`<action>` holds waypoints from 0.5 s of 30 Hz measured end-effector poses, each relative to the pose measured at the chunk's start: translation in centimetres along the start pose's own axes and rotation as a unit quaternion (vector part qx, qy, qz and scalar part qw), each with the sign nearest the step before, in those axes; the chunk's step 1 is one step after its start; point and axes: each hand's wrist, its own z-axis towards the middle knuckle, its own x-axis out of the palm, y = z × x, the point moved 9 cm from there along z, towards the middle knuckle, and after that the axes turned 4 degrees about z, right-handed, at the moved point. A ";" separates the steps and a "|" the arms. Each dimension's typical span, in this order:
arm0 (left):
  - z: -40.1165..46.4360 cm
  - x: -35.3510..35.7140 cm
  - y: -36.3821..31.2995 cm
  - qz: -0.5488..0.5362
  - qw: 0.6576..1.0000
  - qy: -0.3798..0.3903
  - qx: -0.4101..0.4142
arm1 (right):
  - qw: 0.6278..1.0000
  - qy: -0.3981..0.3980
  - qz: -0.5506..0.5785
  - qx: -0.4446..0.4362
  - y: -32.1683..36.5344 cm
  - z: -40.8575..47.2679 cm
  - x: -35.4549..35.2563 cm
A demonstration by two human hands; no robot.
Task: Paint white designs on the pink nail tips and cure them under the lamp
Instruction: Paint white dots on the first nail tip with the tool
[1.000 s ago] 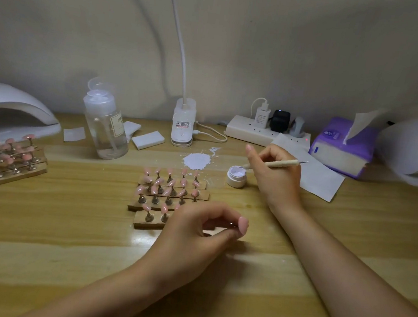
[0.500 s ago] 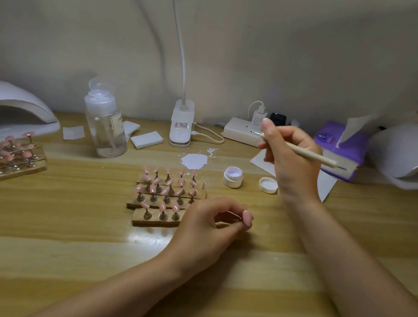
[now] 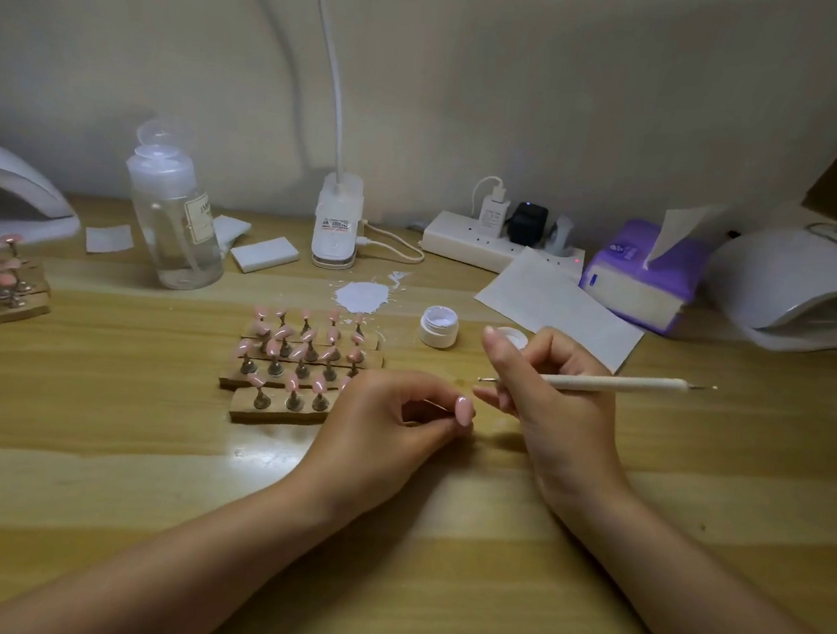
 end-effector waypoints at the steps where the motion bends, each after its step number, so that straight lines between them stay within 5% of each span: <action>1: 0.0 0.0 0.0 0.006 1.000 0.000 0.004 | 1.000 0.006 -0.010 -0.007 0.0 0.0 0.1; 15: 0.3 0.1 0.2 0.045 0.999 -0.009 0.016 | 0.995 0.036 -0.091 -0.017 -0.3 0.0 0.7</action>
